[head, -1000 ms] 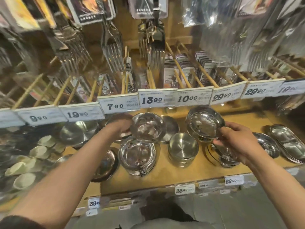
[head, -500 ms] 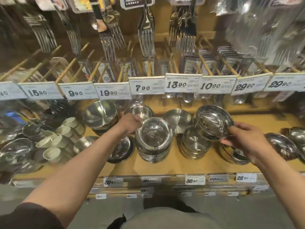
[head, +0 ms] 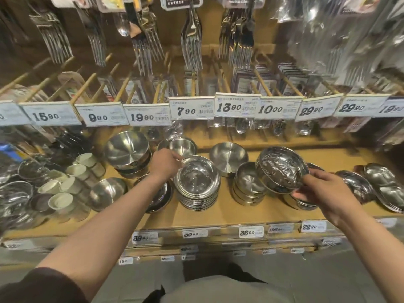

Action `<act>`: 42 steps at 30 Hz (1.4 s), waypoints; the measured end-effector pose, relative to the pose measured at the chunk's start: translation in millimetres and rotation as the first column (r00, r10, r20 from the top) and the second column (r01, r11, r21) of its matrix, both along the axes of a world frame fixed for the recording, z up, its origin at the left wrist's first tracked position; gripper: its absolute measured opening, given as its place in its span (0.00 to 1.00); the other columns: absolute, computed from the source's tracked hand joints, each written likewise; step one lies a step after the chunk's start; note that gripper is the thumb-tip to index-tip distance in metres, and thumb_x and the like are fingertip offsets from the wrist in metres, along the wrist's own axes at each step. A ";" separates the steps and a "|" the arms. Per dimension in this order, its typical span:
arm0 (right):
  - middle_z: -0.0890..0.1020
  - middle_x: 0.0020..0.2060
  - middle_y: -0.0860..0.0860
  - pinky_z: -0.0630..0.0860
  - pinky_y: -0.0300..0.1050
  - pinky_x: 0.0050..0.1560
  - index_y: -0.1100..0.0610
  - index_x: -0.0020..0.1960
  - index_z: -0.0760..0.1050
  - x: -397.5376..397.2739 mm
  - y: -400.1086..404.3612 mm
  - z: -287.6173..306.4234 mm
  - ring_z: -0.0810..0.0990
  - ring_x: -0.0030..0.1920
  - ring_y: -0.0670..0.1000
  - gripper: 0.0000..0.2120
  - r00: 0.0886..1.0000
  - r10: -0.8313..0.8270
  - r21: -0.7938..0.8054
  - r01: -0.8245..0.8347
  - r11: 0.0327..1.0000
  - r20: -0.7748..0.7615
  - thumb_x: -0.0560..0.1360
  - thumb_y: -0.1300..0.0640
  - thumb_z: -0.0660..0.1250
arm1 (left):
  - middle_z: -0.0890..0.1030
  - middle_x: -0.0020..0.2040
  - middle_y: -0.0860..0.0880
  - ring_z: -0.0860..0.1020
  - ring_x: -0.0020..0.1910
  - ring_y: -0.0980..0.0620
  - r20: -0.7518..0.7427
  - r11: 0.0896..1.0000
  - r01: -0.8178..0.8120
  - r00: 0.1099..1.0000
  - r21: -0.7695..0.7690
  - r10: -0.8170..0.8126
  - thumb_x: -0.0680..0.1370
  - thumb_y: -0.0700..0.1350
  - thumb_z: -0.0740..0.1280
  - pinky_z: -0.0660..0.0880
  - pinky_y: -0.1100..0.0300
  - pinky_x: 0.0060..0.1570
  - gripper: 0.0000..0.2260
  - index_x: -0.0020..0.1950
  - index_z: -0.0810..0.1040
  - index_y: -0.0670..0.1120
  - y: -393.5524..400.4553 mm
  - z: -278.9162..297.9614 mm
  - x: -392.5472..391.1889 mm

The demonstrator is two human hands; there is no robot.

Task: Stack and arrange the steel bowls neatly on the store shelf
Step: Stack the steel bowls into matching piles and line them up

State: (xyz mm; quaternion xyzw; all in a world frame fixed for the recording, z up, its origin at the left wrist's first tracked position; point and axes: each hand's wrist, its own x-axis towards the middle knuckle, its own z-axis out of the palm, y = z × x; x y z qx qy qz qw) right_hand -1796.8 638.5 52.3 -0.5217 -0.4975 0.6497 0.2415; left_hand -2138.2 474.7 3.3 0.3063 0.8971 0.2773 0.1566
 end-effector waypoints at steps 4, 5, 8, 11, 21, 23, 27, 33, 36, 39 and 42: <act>0.85 0.43 0.61 0.84 0.44 0.37 0.63 0.52 0.80 5.5 1.0 1.1 0.85 0.34 0.55 0.08 1.000 -0.005 -0.008 0.004 1.000 -0.001 0.77 0.70 0.65 | 0.88 0.50 0.48 0.83 0.48 0.52 -0.034 1.000 0.003 0.999 -0.025 -0.003 0.76 0.41 0.73 0.74 0.60 0.47 0.06 0.50 0.88 0.47 -3.3 -3.3 -0.7; 0.86 0.42 0.61 0.85 0.44 0.37 0.63 0.52 0.80 6.6 2.5 1.0 0.85 0.35 0.55 0.08 1.000 0.000 -0.010 0.000 1.000 0.000 0.77 0.70 0.65 | 0.87 0.52 0.47 0.83 0.50 0.50 -0.036 0.999 0.001 0.999 -0.037 -0.003 0.76 0.43 0.74 0.76 0.59 0.49 0.07 0.53 0.87 0.45 -4.3 -3.7 -1.0; 0.87 0.42 0.61 0.84 0.43 0.35 0.62 0.53 0.81 11.0 8.5 0.9 0.86 0.37 0.57 0.09 1.000 0.019 -0.018 -0.019 1.000 0.000 0.77 0.70 0.65 | 0.86 0.54 0.44 0.83 0.53 0.44 -0.053 0.999 -0.018 0.998 -0.047 0.015 0.76 0.50 0.74 0.79 0.50 0.58 0.18 0.62 0.83 0.42 -5.5 6.1 3.7; 0.87 0.41 0.62 0.84 0.41 0.33 0.61 0.54 0.81 17.9 19.1 -0.4 0.86 0.37 0.57 0.10 1.000 0.015 -0.012 -0.015 1.000 0.002 0.77 0.69 0.65 | 0.85 0.54 0.45 0.84 0.50 0.43 -0.101 0.999 -0.032 0.994 0.009 0.033 0.77 0.52 0.73 0.80 0.47 0.57 0.20 0.64 0.82 0.43 2.6 25.2 19.6; 0.87 0.41 0.61 0.84 0.42 0.35 0.63 0.58 0.80 102.0 86.8 -4.8 0.85 0.34 0.55 0.11 1.000 -0.025 -0.001 0.025 1.000 -0.007 0.77 0.68 0.66 | 0.82 0.46 0.57 0.78 0.44 0.59 0.023 0.948 0.215 0.974 0.236 -0.226 0.78 0.44 0.71 0.74 0.62 0.50 0.06 0.53 0.85 0.50 97.4 51.8 158.2; 0.86 0.44 0.62 0.85 0.43 0.35 0.65 0.61 0.78 130.1 107.4 -8.6 0.85 0.35 0.55 0.14 0.998 -0.054 0.013 0.053 0.998 0.021 0.77 0.68 0.66 | 0.82 0.45 0.56 0.78 0.43 0.60 0.066 0.938 0.266 0.956 0.223 -0.287 0.78 0.44 0.70 0.75 0.63 0.48 0.04 0.51 0.84 0.51 121.9 48.7 185.0; 0.84 0.44 0.62 0.83 0.41 0.31 0.62 0.56 0.79 184.4 149.3 -15.2 0.84 0.31 0.54 0.10 0.990 -0.120 0.065 0.115 0.991 0.076 0.76 0.68 0.67 | 0.83 0.44 0.56 0.79 0.41 0.58 0.158 0.945 0.250 0.945 0.211 -0.286 0.78 0.44 0.69 0.73 0.66 0.43 0.04 0.49 0.83 0.53 165.5 39.2 235.8; 0.85 0.46 0.63 0.81 0.40 0.29 0.63 0.54 0.78 215.4 194.3 -30.4 0.85 0.31 0.53 0.08 0.994 -0.016 0.058 0.009 0.998 0.109 0.76 0.68 0.68 | 0.85 0.40 0.57 0.82 0.42 0.56 0.356 0.950 0.076 0.915 0.304 -0.187 0.79 0.43 0.68 0.82 0.56 0.48 0.10 0.40 0.85 0.53 201.4 24.5 290.8; 0.86 0.44 0.60 0.84 0.48 0.34 0.59 0.51 0.81 196.1 198.1 -31.3 0.86 0.33 0.54 0.08 0.986 0.118 0.064 -0.126 0.990 0.118 0.75 0.68 0.69 | 0.85 0.45 0.53 0.84 0.43 0.50 0.489 0.960 -0.024 0.864 0.279 -0.120 0.80 0.53 0.69 0.82 0.45 0.55 0.08 0.46 0.84 0.51 208.1 22.8 303.4; 0.87 0.42 0.57 0.85 0.57 0.45 0.58 0.56 0.80 164.6 194.1 -30.0 0.87 0.39 0.57 0.12 0.951 0.287 0.042 -0.293 0.955 0.113 0.74 0.65 0.73 | 0.86 0.50 0.44 0.85 0.44 0.49 0.621 0.973 -0.089 0.781 0.214 -0.065 0.78 0.57 0.70 0.83 0.48 0.53 0.15 0.53 0.83 0.45 206.3 20.1 310.3; 0.84 0.54 0.59 0.85 0.53 0.44 0.58 0.58 0.78 133.7 188.1 -31.6 0.87 0.46 0.58 0.15 0.920 0.373 0.029 -0.378 0.925 0.119 0.73 0.63 0.75 | 0.83 0.47 0.42 0.82 0.43 0.45 0.595 0.953 -0.176 0.804 0.245 -0.004 0.79 0.44 0.72 0.83 0.44 0.53 0.06 0.49 0.81 0.41 197.7 16.0 313.4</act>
